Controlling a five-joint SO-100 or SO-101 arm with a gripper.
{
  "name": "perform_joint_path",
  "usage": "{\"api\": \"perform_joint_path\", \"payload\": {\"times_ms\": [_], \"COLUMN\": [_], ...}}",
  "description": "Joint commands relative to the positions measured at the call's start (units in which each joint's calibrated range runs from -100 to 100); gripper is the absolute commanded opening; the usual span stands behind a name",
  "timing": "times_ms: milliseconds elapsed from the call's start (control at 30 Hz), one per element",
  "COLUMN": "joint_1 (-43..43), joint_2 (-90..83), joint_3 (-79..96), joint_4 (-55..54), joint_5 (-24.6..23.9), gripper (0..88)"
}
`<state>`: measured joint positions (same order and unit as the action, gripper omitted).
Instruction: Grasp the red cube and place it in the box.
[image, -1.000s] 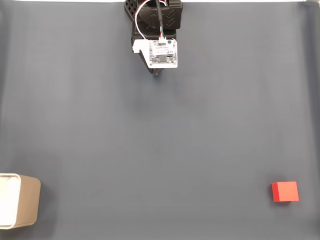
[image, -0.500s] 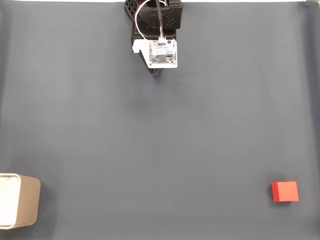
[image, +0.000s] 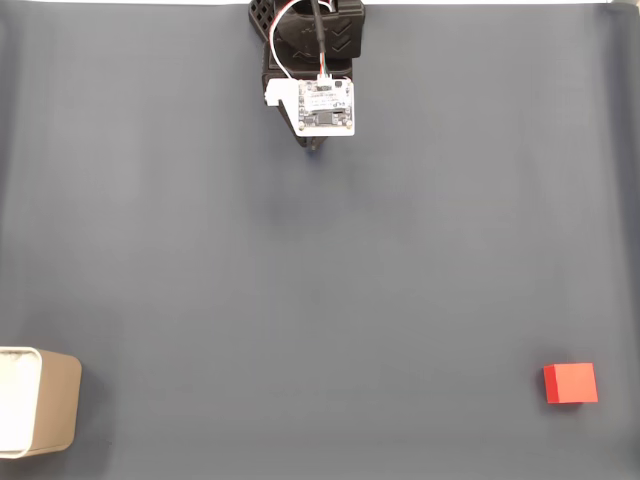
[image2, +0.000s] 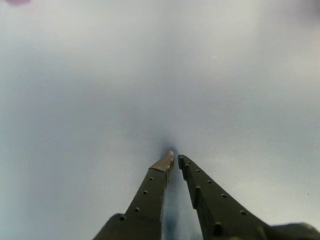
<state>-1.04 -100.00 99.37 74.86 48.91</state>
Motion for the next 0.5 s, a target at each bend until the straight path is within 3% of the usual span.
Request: {"api": "perform_joint_path", "payload": {"times_ms": [0,467], "joint_1": [0.47,0.47], "joint_2": [0.09,0.09], "joint_3": [0.45,0.45], "joint_4": [0.88,0.88], "joint_5": [-0.73,-0.98], "gripper": [0.0,0.0]}}
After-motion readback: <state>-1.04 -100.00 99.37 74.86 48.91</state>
